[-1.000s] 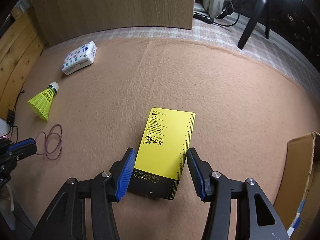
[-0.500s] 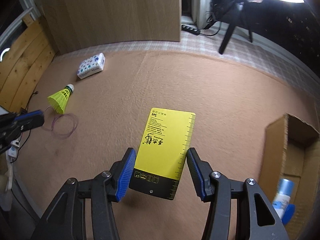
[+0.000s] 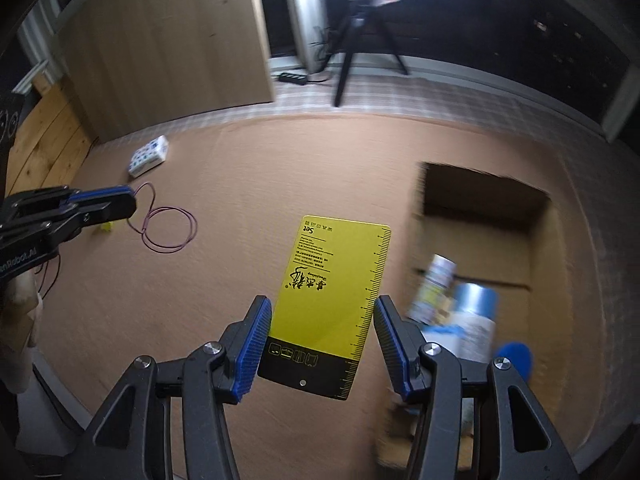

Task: Organize objects
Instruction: 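Carry the yellow card and purple cord over the cardboard box, then open both tools to release the card and cord into the box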

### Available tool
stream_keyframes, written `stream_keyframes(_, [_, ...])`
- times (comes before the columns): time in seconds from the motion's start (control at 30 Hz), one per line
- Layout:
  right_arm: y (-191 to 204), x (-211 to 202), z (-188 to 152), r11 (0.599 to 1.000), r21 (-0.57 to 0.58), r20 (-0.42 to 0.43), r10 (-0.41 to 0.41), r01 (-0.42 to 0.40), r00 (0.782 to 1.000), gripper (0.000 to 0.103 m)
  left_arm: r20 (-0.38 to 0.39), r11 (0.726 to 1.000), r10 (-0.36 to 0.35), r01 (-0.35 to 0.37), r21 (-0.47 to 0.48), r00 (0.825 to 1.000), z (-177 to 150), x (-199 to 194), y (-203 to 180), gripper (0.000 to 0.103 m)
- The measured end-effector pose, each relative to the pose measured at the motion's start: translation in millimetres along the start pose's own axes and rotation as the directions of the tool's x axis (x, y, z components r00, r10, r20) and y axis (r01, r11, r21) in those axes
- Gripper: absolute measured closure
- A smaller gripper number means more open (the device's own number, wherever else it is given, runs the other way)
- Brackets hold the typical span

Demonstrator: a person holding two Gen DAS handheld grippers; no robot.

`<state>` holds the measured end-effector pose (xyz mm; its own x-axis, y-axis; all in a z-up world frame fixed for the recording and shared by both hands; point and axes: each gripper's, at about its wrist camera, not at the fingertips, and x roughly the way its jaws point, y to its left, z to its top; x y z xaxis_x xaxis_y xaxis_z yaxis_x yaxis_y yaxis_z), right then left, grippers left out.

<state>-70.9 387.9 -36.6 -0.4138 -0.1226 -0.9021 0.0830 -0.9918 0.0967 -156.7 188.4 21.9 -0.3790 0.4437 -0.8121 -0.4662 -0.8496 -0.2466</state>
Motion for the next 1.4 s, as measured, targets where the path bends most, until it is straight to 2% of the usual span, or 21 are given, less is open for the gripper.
stream_keyframes(0.37, [-64,-30,-30,0.994,0.102,0.028,-0.051,0.048,0.998,0.054,-0.009,0.985,-0.060,0.061,0.159,0.998,38,38,-110,0.101])
stream_keyframes(0.7, [-104,-36,-47,0.984,0.164,0.034,-0.068,0.062,0.997,0.054,-0.025,0.968,-0.093,0.097,0.230,0.995,52,67,-179,0.101])
stream_keyframes(0.97, [-124,-26,-55,0.978,0.198,0.011,-0.065,0.061,0.998,0.054,-0.061,0.967,-0.105,0.116,0.226,0.993,65,100,-205,0.101])
stream_keyframes(1.27, [-131,-17,-57,0.977,0.206,-0.008,-0.057,0.058,0.998,0.054,-0.086,0.970,-0.090,0.107,0.220,0.992,77,132,-218,0.101])
stream_keyframes(1.37, [-132,-17,-57,0.977,0.206,-0.006,-0.057,0.057,0.998,0.052,-0.107,0.965,-0.104,0.126,0.230,0.989,80,138,-221,0.101])
stream_keyframes(1.4, [-132,-17,-57,0.976,0.209,-0.009,-0.056,0.057,0.998,0.051,-0.110,0.965,-0.101,0.125,0.232,0.989,81,140,-221,0.097])
